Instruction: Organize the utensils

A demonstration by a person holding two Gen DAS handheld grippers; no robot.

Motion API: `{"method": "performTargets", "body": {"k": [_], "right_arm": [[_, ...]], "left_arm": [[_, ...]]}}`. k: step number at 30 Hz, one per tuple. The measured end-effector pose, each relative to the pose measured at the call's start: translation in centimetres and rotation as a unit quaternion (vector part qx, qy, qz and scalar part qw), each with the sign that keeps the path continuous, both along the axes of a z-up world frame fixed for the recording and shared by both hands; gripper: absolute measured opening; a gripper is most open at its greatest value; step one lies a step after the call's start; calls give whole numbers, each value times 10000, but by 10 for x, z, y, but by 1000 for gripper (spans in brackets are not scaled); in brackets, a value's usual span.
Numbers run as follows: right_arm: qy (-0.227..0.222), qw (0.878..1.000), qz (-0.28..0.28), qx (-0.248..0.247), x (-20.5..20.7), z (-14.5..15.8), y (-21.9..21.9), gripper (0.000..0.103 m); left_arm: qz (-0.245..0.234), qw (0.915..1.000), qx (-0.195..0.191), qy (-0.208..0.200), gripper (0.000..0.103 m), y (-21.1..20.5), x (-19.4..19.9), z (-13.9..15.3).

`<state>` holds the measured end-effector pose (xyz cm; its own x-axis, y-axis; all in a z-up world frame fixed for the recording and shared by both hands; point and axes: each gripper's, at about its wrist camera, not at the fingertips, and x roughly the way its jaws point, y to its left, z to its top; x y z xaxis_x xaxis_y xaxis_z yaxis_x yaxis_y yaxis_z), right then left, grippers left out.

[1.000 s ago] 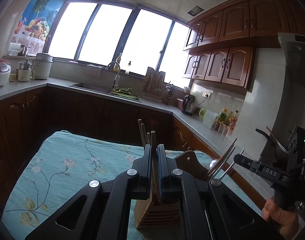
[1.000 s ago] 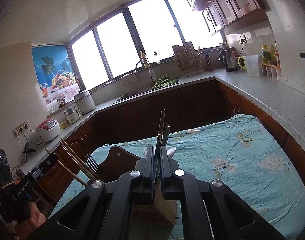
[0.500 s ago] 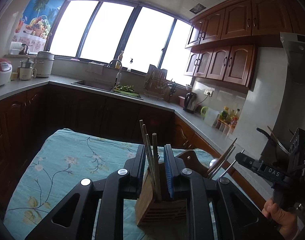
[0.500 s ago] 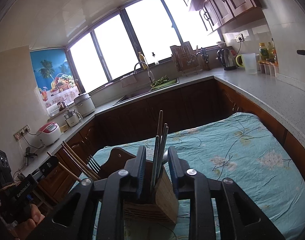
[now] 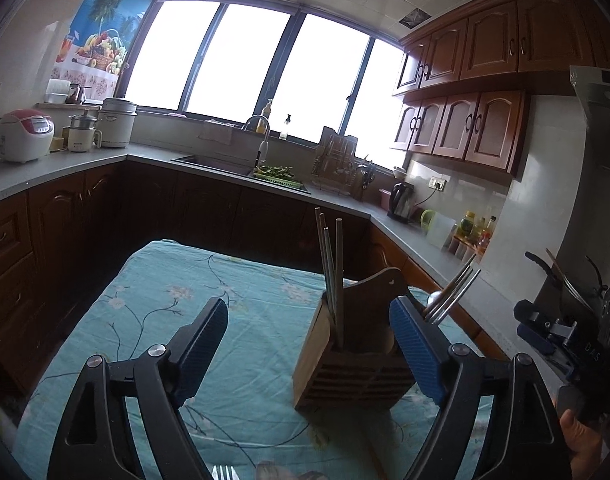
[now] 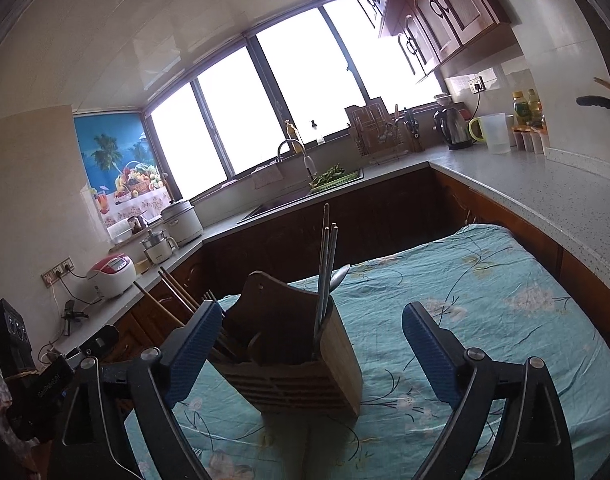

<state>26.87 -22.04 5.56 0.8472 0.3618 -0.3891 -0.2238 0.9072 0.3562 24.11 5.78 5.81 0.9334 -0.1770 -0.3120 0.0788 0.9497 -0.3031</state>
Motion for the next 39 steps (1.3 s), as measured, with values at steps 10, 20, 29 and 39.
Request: {"method": "performTargets", "body": {"k": [10,20,29,39], "right_arm": [[-303,9995,42,-124,-63,2,1,101],[-308,9981,327,-426,-119,-12,8,102],[-910,9932,179,-710,-172,21,1,103],[-1106,9875,-193,-1106,-213,-27,12,103]], "left_arm": [[163,9998,-39,90,96,-5,-63,14],[146,9990,409,127,99,-33,-130,9],[288,9969,696,-245,102,-40,-188,19],[583,9905,1075,-624,102,-50,-230,-39]]}}
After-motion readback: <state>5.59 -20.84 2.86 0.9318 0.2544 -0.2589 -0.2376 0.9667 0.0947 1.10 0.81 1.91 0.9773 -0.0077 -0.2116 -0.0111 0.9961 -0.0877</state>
